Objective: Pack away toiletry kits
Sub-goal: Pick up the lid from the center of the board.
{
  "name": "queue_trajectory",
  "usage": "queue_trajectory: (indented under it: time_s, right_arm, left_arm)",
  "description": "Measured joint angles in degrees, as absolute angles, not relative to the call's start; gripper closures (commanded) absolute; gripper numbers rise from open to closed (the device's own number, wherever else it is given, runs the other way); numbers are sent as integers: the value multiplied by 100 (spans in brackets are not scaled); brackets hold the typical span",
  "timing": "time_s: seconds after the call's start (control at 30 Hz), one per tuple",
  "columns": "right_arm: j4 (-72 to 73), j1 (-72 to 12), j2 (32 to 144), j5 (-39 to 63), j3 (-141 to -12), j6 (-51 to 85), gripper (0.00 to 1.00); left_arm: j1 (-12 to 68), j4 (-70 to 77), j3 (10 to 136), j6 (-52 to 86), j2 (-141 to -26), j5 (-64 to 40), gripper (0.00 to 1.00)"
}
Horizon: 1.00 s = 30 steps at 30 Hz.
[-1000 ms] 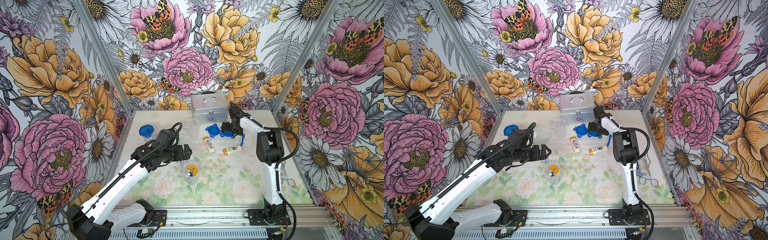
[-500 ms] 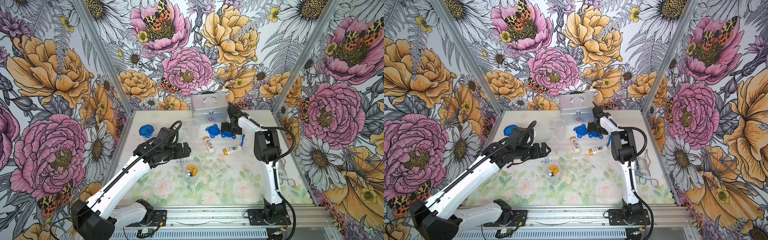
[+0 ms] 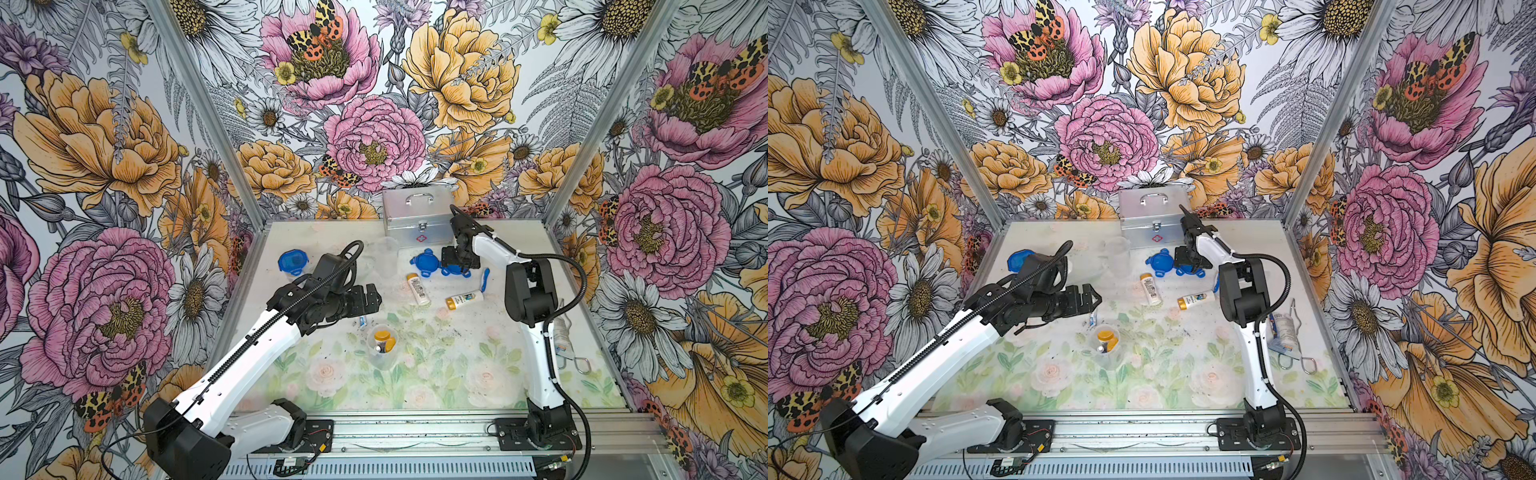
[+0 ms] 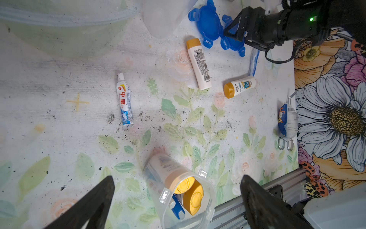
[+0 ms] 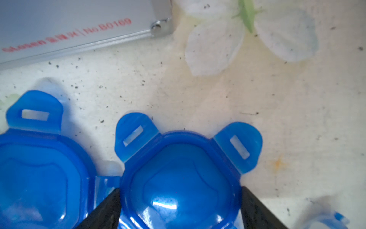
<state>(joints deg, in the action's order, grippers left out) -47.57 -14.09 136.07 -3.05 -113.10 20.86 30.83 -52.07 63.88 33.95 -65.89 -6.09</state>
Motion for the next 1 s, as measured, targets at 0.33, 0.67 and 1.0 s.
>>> queue_trajectory:
  time_s: [0.33, 0.67, 1.0]
  right_arm:
    - [-4886, -1446, 13386, -320, -11131, 1863, 25]
    - [-4945, -1612, 11931, -329, -10381, 1828, 26]
    - [-4982, -2532, 10381, -191, -9100, 1511, 26]
  left_arm:
    - [3035, -5205, 6375, 3400, -6558, -609, 1]
    - [2801, -5207, 6110, 3398, -6276, -611, 1]
    - [2451, -5205, 5782, 3400, -5913, -827, 1]
